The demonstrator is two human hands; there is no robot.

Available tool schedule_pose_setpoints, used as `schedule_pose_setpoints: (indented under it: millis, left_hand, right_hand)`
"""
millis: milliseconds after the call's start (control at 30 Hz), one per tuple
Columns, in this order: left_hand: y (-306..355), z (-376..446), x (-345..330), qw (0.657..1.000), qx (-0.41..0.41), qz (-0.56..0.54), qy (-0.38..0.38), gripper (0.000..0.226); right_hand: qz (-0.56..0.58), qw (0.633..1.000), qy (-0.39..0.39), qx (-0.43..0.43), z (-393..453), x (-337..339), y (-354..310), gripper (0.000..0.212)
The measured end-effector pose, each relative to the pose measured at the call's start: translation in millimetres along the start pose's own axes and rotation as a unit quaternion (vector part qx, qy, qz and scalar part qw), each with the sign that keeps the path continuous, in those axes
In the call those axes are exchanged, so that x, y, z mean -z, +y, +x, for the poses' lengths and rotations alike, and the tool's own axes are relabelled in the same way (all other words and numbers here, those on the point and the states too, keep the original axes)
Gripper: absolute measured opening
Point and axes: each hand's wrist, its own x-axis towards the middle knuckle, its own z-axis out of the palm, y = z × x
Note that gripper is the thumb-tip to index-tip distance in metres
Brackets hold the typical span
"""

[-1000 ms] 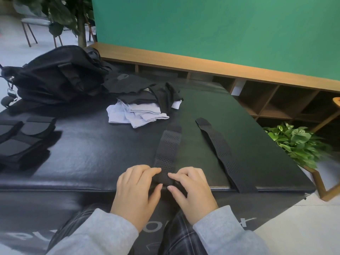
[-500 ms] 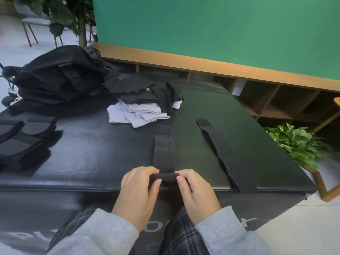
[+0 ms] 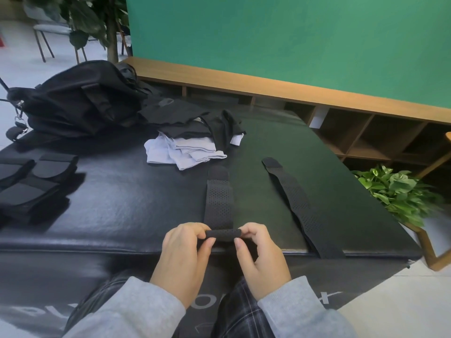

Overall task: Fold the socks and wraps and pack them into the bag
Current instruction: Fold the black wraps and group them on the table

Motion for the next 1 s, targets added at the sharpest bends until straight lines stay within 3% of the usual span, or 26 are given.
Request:
schedule_pose_setpoints:
  millis: [167,267,367,467,633,1000]
  left_hand:
    - [1,0,-2,1.000,-0.004,-0.016,0.027,0.046]
    - [1,2,0,1.000,-0.020,0.022,0.008,0.045]
    - [-7,2,0,0.995,-0.069,0.076,0.017,0.021]
    - [-21,2,-7,0.985,-0.126,0.117,0.020,0.028]
    - [-29,2,-10,0.981,-0.129,0.147,-0.005,0.039]
    - [-27,1,-8,0.982,-0.139,0.122,0.043,0.022]
  right_hand:
    - [-0.001,0.999,0.038,0.006,0,-1,0,0.011]
    - [-0.030,0.995,0.056,0.071,2,-3,2,0.003]
    - [-0.056,0.991,0.049,0.109,4,-5,5,0.023]
    - [-0.086,0.990,0.030,0.106,4,-8,9,0.040]
    - [-0.123,0.988,0.016,0.097,4,-12,14,0.051]
    - [-0.089,0.990,0.029,0.104,4,-7,9,0.028]
